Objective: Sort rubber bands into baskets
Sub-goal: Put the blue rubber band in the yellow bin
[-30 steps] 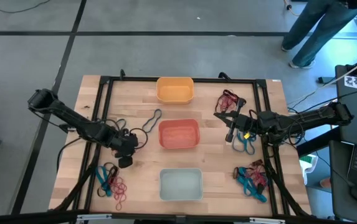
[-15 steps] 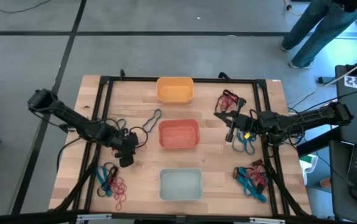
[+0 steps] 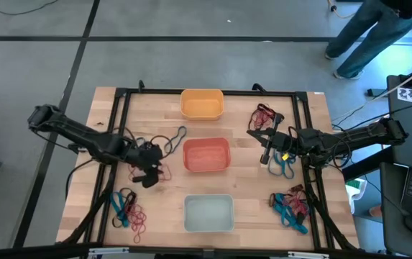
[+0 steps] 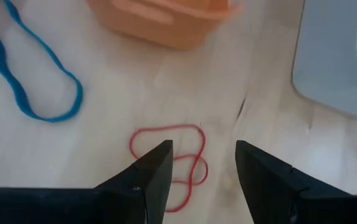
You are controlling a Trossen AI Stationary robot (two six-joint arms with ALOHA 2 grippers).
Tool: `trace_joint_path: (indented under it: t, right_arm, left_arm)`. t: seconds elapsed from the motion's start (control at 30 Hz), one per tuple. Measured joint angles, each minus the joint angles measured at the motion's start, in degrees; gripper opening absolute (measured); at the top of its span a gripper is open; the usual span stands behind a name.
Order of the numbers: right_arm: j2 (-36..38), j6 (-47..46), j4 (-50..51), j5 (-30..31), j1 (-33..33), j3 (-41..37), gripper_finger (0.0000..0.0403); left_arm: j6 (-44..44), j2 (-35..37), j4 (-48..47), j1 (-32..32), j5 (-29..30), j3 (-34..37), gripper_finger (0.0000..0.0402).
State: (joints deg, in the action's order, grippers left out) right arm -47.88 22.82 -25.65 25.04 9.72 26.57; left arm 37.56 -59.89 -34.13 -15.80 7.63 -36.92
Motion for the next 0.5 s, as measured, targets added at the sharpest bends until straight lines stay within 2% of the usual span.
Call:
trace_joint_path:
  t: [0.2, 0.5]
  right_arm:
    - [0.0, 0.0, 0.0, 0.0, 0.0, 0.0, 0.0001]
    - [0.0, 0.0, 0.1, 0.0, 0.0, 0.0, 0.0001]
  left_arm:
    - [1.0, 2.1, -0.4, 3.6, 0.5, -2.1, 0.017]
    - [1.1, 4.0, -6.9, 11.1, 4.9, -3.7, 0.017]
